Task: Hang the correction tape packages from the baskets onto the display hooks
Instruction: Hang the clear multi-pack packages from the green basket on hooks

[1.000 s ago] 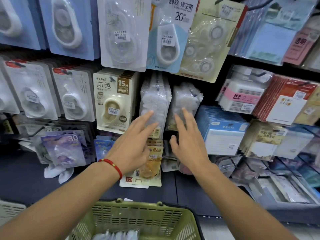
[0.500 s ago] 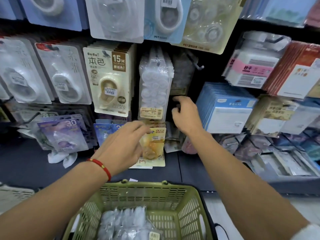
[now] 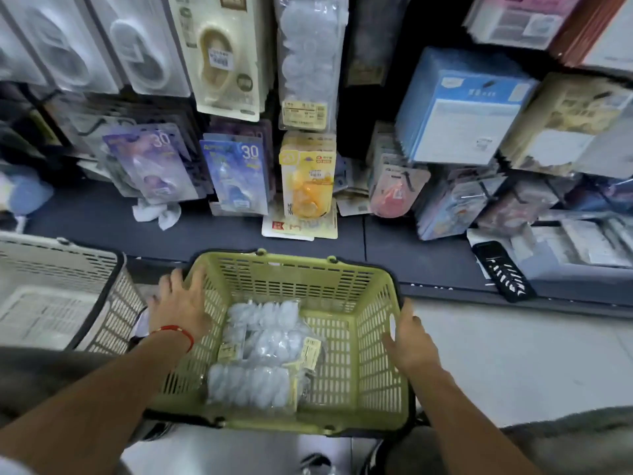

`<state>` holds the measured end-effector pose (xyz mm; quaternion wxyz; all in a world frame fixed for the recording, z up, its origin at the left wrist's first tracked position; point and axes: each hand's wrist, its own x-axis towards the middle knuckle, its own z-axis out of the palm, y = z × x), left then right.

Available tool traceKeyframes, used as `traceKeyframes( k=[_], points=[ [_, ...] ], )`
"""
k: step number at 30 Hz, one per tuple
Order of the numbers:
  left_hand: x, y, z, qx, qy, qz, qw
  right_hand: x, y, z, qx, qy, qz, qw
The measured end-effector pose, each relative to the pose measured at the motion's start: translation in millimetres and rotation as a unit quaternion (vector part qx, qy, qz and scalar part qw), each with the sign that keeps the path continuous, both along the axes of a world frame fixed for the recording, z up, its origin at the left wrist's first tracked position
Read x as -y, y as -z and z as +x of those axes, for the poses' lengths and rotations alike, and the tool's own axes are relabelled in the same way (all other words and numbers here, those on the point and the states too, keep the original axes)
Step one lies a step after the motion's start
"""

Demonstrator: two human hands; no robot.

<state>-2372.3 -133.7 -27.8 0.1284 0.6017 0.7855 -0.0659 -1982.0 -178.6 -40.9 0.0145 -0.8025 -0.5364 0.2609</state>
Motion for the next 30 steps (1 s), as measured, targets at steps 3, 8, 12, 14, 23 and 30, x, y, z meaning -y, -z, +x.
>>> traceKeyframes(
  k=[3,8,12,14,23,30],
  points=[
    [7,9,-3,0.087,-0.167,-0.025,0.982,-1,12,8,-0.021,0.016,0.04,0.999],
    [-6,2,22,0.148,-0.149,-0.017,0.978,0,15,57,-0.01,0.068,0.064,0.996],
    [16,22,67,0.278,-0.127,0.008,0.952,5,18,102,0.027,0.128,0.056,0.99],
    [22,33,82,0.301,-0.113,0.017,0.947,3,18,114,0.041,0.158,0.056,0.985],
    [21,40,108,0.261,-0.093,0.082,0.957,4,28,-10,-0.092,-0.224,-0.003,0.97],
    [29,42,111,0.263,-0.087,0.114,0.954,24,82,-56,0.045,-0.354,-0.137,0.924]
  ],
)
